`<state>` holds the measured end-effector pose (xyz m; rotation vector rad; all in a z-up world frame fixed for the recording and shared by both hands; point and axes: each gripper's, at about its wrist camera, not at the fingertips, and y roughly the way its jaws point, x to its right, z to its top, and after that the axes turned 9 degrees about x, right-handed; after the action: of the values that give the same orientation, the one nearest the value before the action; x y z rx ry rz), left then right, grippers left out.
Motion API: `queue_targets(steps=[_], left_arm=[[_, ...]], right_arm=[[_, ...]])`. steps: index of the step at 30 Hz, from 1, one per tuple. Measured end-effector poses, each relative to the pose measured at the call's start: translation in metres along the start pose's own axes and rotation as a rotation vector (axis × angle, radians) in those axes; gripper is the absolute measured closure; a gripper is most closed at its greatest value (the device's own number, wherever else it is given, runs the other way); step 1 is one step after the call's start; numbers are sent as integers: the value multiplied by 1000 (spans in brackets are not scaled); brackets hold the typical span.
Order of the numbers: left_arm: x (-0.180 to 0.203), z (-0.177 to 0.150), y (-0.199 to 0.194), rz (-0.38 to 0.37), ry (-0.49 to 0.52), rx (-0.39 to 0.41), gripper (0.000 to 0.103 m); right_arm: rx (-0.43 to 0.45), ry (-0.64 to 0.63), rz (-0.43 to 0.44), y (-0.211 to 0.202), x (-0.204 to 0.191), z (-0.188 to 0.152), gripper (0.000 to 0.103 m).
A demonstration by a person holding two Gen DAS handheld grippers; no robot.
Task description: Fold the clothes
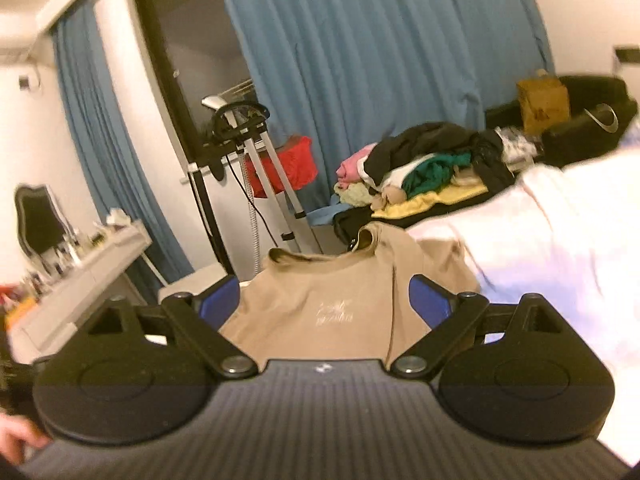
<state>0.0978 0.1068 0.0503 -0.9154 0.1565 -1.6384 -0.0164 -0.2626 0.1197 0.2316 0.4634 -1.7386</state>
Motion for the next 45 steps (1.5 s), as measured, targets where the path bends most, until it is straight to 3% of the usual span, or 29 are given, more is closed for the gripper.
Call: queue_targets(steps=[5,9,15,20,23,26,30,33,35,37,38,41,45], left_arm=[[-29,14,-10,30,-174,-4,12],[-37,12,14,29,-296,-16,14],[-33,2,88,15,-396,-35,15],[-35,16,162,54,-435,51,20],[-43,38,205,76,-401,103,24],[-40,61,239,83,-302,127,26],[-19,82,284,65,-96,104,37],[-5,80,309,123,33,92,42],[2,80,317,158,82,107,57],[5,86,318,172,89,106,96],[5,91,318,171,80,96,100],[9,113,311,220,89,110,101],[17,142,297,406,210,237,100]], right_arm=[[-9,75,35,-32,13,-20,10],[-26,106,32,-30,28,-43,10],[-60,110,20,-1,47,-67,10],[-83,149,-3,34,72,-82,10],[-100,190,-38,56,91,-91,10],[-83,220,-64,74,107,-97,10],[-26,175,-71,100,114,-108,10],[-11,143,-59,122,112,-118,10],[-6,118,-50,136,109,-126,10],[-19,84,-49,148,106,-136,10],[-27,67,-50,154,104,-142,10],[-44,76,-64,160,105,-148,10],[-43,120,-71,158,112,-149,10]])
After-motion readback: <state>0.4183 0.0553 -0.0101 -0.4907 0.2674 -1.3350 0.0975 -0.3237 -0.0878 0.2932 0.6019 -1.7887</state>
